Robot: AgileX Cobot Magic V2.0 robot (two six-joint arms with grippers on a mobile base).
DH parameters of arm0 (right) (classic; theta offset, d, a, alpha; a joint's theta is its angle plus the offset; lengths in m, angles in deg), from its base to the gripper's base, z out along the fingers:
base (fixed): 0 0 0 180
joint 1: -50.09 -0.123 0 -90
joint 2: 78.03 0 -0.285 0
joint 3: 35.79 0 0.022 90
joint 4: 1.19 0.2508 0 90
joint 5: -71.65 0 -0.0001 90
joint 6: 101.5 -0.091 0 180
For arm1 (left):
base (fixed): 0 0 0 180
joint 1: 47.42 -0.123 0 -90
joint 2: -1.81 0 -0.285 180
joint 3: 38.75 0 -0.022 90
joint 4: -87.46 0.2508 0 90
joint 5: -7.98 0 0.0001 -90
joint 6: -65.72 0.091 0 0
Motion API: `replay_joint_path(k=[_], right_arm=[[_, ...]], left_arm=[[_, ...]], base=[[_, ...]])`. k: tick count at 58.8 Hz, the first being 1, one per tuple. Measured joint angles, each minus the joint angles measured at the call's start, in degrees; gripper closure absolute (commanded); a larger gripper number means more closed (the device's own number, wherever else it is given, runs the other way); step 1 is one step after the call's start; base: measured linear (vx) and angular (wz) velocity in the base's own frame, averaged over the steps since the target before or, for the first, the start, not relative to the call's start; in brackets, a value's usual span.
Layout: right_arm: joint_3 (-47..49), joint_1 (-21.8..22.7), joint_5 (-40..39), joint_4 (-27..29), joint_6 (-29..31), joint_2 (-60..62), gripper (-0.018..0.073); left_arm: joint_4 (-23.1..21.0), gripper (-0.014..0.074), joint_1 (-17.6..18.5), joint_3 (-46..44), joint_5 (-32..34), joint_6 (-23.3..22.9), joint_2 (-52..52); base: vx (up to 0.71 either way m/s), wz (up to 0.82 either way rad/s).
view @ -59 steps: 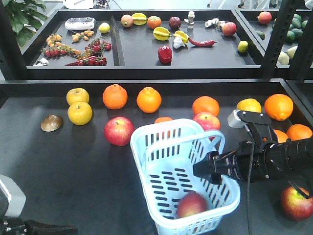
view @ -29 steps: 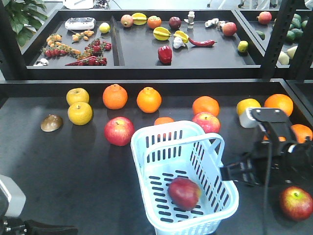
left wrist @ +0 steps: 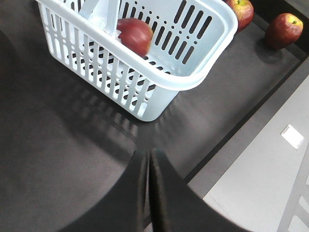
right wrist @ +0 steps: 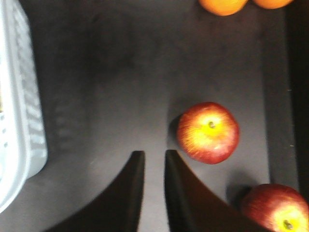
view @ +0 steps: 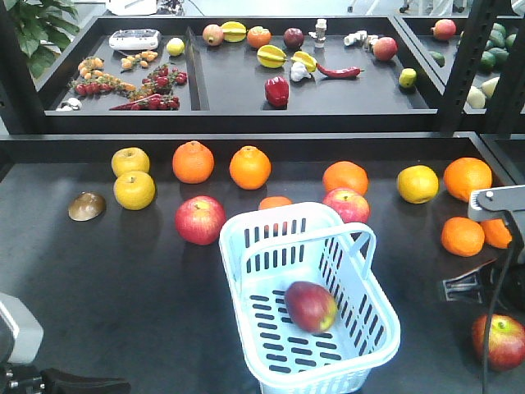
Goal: Pick three apples into basket with both arms
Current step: 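Move the right gripper back down onto the next red apple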
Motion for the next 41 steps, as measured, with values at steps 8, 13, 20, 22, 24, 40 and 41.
replay_joint_path(k=[8,13,20,22,24,40,41], right_arm=[[4.21,6.22,2.12,1.08,-0.13,-3.01,0.0017],[8.35,11.8,5.22,3.8,2.63,-6.94,-0.0074],[13.7,18.43,9.58,10.21,10.04,-13.12,-0.0134],[14.89,19.75,10.55,12.14,12.47,-15.1,-0.0134],[15.59,20.55,11.19,13.61,14.57,-16.61,-0.0134],[16.61,21.59,10.26,17.3,19.3,-28.77,-0.0104],[16.61,21.59,10.06,17.25,19.29,-29.36,-0.0103]], left_arm=[[0.0,0.0602,0.0,0.0,0.0,0.0,0.0],[0.0,0.0602,0.0,0.0,0.0,0.0,0.0],[0.0,0.0602,0.0,0.0,0.0,0.0,0.0],[0.0,0.0602,0.0,0.0,0.0,0.0,0.0],[0.0,0.0602,0.0,0.0,0.0,0.0,0.0],[0.0,0.0602,0.0,0.0,0.0,0.0,0.0],[0.0,0.0602,0.0,0.0,0.0,0.0,0.0]], base=[[0.0,0.0],[0.0,0.0],[0.0,0.0],[0.0,0.0],[0.0,0.0],[0.0,0.0],[0.0,0.0]])
